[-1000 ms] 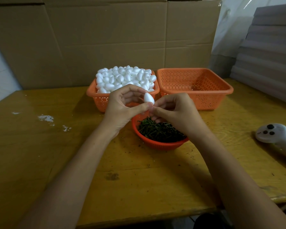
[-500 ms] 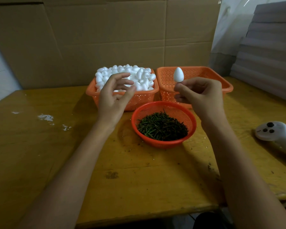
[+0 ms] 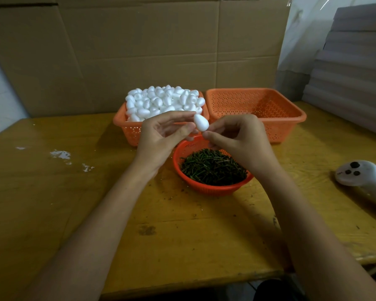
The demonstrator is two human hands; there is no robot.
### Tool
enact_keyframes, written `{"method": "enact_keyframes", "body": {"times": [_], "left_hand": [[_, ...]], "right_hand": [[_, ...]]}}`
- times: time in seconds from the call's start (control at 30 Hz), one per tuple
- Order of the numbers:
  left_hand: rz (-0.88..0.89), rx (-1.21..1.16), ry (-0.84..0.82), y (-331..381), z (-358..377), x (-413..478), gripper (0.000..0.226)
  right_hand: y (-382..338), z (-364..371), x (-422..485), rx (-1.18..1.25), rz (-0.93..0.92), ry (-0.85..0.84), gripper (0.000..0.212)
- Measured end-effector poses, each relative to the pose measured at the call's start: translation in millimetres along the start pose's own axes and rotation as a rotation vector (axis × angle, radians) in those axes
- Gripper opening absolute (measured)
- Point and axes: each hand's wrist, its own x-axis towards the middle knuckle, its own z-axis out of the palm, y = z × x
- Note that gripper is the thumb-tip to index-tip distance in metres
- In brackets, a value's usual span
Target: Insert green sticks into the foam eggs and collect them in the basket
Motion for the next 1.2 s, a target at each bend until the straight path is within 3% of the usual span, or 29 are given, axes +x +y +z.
{"method": "enact_keyframes", "body": {"times": [0.23,0.77,1.2], "left_hand": [[-0.016,-0.016,0.021,-1.6,0.5,-0.8,0.028],[-0.055,-0.074,0.04,-2.2,1.0,-0.4,0.028],[-0.062,-0.048,0.062,-1.0,1.8,-1.9,0.024]], "right_hand": [[-1.2,0.1,-0.6,-0.035,-0.004,0.002,0.009],[-1.4,1.9,-0.8,0.155,0.044,0.049,0.027],[-3.2,4.1,-1.6,0.074,0.079,-0.002,0.028]]}}
